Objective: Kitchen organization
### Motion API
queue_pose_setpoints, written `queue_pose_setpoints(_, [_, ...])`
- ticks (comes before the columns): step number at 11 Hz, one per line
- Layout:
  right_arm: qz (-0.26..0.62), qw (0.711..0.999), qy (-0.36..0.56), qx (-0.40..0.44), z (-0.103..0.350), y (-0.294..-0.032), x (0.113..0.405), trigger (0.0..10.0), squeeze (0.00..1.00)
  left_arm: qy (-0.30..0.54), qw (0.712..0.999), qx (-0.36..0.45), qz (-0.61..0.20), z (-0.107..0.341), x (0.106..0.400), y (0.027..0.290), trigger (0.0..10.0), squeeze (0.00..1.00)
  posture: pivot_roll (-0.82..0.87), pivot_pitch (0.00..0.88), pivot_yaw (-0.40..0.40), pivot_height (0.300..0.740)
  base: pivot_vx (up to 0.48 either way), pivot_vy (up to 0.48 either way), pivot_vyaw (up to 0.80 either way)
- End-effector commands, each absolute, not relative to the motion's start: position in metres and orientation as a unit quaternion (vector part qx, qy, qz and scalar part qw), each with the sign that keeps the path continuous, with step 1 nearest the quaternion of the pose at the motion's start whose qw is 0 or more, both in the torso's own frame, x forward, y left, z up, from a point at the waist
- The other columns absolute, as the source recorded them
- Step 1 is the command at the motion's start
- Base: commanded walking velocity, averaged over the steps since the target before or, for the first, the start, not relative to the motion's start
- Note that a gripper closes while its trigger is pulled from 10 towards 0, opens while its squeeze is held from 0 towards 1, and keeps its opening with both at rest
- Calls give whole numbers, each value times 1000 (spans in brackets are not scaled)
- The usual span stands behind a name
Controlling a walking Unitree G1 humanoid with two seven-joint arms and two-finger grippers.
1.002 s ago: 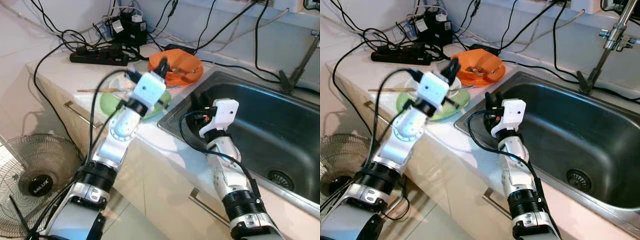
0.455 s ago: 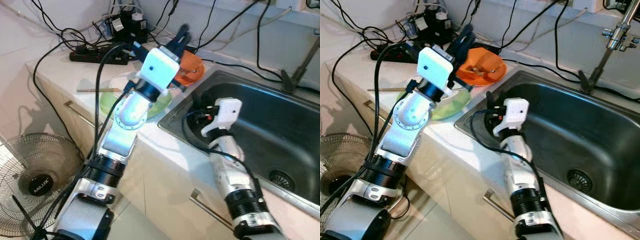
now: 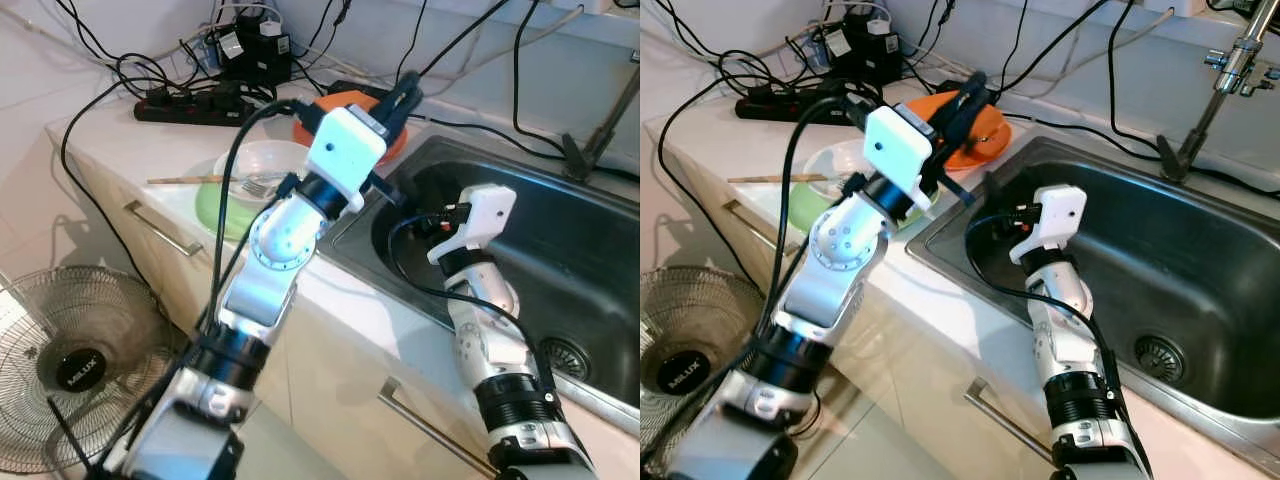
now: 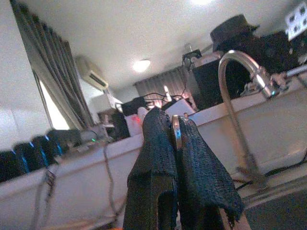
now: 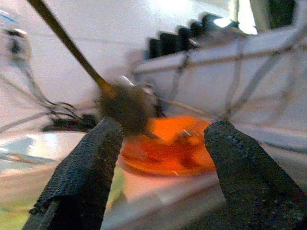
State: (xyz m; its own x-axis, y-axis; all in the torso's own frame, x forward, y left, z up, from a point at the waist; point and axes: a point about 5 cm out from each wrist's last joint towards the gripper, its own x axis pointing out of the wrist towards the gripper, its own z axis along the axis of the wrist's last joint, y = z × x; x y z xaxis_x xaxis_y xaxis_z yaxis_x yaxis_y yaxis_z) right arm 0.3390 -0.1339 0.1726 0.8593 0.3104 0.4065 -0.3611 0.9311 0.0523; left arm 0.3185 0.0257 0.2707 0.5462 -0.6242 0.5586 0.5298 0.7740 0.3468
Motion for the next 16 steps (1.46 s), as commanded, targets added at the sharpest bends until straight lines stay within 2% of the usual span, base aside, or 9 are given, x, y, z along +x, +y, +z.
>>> queue_pose_setpoints(1, [196,956,-208,65,178,-131,337,10000,1000,-349,875,52,-332,276,316,28,10000,0,176,0,5,740,0,0,0])
queue_pose_setpoints(2, [204,955,-208,57,180,-131,337,10000,0,-341,878,18,-335,279,318,32,10000,0,176,0,5,740,0,0,0])
queue_pose_setpoints(6, [262,938,-219,54,191,-132,330,10000,0,-302,886,-26,-350,275,324,43,10000,0,177,0,5,740,0,0,0])
queue_pose_setpoints(10, [279,934,-217,54,194,-126,327,10000,0,-246,870,-76,-421,262,317,33,10000,0,179,0,6,740,0,0,0])
queue_pose_setpoints(16, [281,937,-202,43,189,-118,328,10000,0,-213,857,-78,-463,256,310,28,10000,0,184,0,6,740,0,0,0])
